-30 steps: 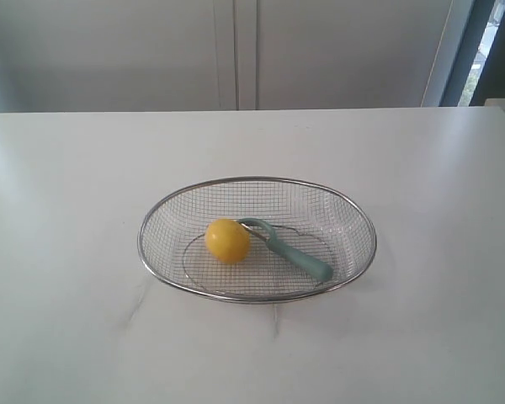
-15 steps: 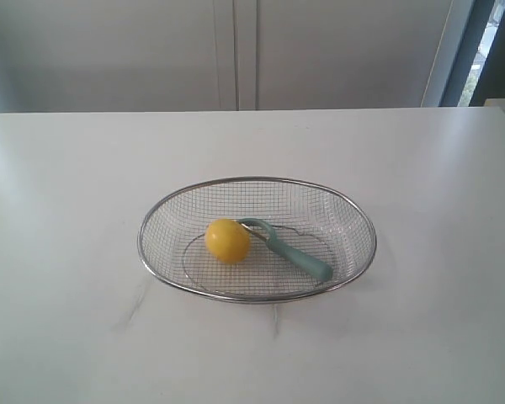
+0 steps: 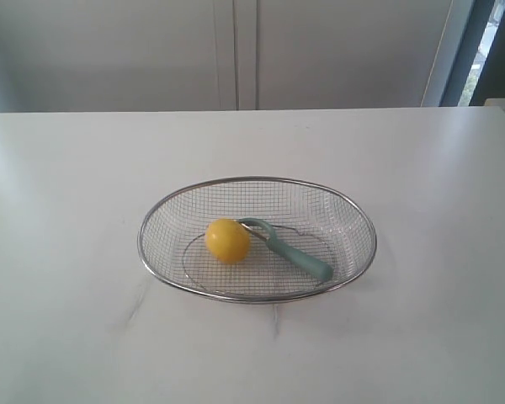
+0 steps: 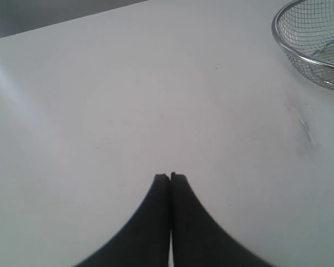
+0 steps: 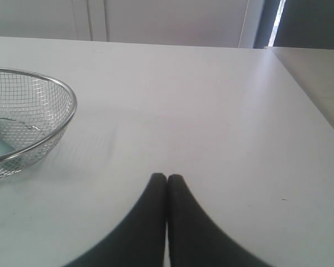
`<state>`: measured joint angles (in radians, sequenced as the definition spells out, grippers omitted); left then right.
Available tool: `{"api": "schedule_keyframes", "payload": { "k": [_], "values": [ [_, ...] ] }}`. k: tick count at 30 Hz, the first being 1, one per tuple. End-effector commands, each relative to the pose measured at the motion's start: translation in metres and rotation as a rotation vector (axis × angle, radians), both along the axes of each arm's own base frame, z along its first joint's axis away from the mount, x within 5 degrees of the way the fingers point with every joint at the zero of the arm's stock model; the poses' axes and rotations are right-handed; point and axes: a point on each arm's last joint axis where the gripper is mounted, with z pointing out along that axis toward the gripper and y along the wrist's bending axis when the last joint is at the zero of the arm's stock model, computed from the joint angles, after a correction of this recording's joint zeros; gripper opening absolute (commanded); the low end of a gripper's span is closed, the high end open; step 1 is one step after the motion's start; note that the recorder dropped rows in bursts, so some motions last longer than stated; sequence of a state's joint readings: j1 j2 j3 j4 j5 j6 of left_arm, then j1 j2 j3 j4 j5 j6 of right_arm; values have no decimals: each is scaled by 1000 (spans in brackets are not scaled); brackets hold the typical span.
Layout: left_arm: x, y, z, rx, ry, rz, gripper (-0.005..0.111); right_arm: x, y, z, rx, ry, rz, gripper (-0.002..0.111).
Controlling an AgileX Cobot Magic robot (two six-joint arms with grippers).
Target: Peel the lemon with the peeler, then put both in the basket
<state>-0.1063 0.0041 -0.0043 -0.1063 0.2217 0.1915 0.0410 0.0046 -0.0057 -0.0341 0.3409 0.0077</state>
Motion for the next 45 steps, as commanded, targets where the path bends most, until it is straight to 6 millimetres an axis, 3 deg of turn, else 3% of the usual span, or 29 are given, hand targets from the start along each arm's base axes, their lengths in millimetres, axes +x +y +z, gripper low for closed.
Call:
{"api": "schedule_keyframes", "payload": {
  "k": [1, 12, 45],
  "values": [
    [0, 1, -1, -9, -5, 27, 0, 0, 0, -1, 0, -4, -1, 0],
    [1, 5, -1, -84, 6, 136, 0, 0, 0, -1, 0, -4, -1, 0],
    [1, 5, 0, -100, 0, 143, 0, 0, 0, -1, 0, -4, -1, 0]
  ]
}}
